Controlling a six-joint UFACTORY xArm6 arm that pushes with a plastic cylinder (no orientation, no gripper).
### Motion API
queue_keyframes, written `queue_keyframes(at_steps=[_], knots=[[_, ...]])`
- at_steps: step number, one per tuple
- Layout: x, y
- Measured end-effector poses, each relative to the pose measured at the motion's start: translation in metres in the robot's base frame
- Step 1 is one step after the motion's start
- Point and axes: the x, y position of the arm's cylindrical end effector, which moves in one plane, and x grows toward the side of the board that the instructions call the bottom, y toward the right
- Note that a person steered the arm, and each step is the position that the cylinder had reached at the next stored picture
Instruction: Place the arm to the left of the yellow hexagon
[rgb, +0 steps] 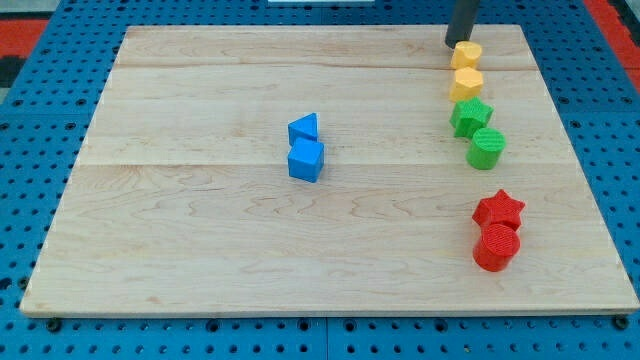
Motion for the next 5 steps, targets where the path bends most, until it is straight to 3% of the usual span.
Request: queue_keyframes(at_steps=[3, 5], knots=[[0.000, -0.004], [-0.001, -0.062]])
